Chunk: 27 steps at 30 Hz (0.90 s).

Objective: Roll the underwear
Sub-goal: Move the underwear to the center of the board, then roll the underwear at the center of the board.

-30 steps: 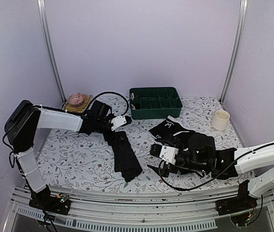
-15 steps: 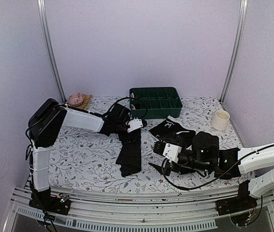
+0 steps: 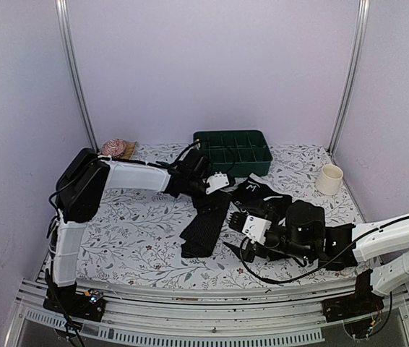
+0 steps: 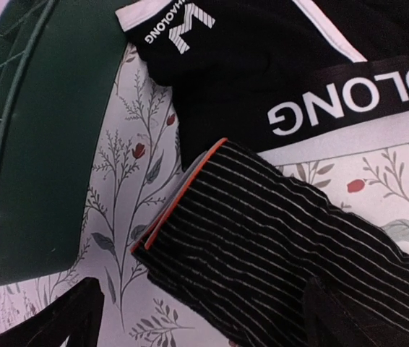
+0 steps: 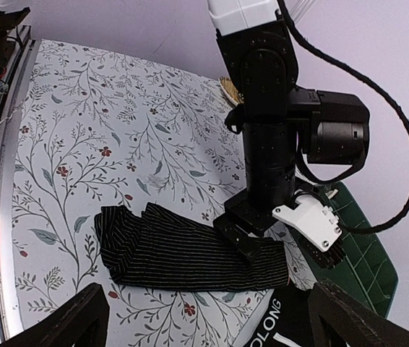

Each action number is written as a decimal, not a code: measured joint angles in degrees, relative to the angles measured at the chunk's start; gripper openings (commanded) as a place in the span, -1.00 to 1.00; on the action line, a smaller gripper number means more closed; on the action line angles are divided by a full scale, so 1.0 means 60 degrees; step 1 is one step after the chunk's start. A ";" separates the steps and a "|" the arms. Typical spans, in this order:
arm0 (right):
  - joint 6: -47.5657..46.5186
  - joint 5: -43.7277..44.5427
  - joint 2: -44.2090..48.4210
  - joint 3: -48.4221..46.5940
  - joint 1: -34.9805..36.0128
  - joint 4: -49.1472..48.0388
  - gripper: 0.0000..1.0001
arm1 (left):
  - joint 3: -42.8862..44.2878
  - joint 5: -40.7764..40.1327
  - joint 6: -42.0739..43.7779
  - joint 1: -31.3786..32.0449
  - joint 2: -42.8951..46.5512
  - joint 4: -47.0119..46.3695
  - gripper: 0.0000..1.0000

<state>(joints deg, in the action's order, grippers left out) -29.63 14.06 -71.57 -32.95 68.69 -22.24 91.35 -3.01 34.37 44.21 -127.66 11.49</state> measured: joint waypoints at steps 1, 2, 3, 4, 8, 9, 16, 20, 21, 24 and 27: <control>0.0000 0.0040 0.0000 0.0022 0.0000 -0.0025 0.97 | -0.0102 0.0055 -0.0022 -0.0018 0.0182 0.0044 0.97; 0.0004 0.0062 0.0000 0.0051 0.0000 -0.0084 0.97 | -0.0244 0.0135 -0.0029 -0.0047 0.0437 0.0076 0.97; 0.0004 0.0066 0.0000 0.0080 0.0000 -0.0117 0.98 | -0.0433 0.0226 -0.0025 -0.0102 0.0809 0.0087 0.97; 0.0004 0.0058 -0.0011 0.0113 0.0000 -0.0182 0.97 | -0.0608 0.0342 -0.0015 -0.0160 0.1151 0.0084 0.97; -0.0036 -0.0015 -0.0594 0.0087 0.0000 -0.0448 0.98 | -0.1971 0.1067 0.0204 -0.0594 0.3126 -0.0251 0.97; -0.0044 -0.0018 -0.0889 0.0025 0.0000 -0.0437 0.98 | -0.2557 0.1304 0.0229 -0.0772 0.3770 -0.0554 0.97; 0.0076 0.0018 -0.3599 -0.1869 0.0011 0.0342 0.93 | -0.6969 0.3180 -0.0521 -0.1337 0.6619 -0.3756 0.97; 0.0131 0.0062 -0.4717 -0.2878 0.0080 0.0605 0.87 | -0.9424 0.3945 -0.1257 -0.1308 0.7191 -0.5941 0.97; 0.0153 0.0055 -0.4994 -0.3067 0.0106 0.0721 0.85 | -0.9796 0.4033 -0.1351 -0.1308 0.7267 -0.6302 0.97; 0.0229 -0.0055 -0.5799 -0.3606 0.0178 0.1129 0.81 | -1.0670 0.4237 -0.1577 -0.1308 0.7475 -0.7344 0.97; 0.0280 -0.0244 -0.6357 -0.3967 0.0251 0.1548 0.79 | -1.0801 0.4357 -0.1683 -0.1308 0.7548 -0.7923 0.97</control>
<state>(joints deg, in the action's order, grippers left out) -27.94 12.60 -109.71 -56.75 70.19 -12.95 26.55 23.14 24.27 36.36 -82.37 -36.05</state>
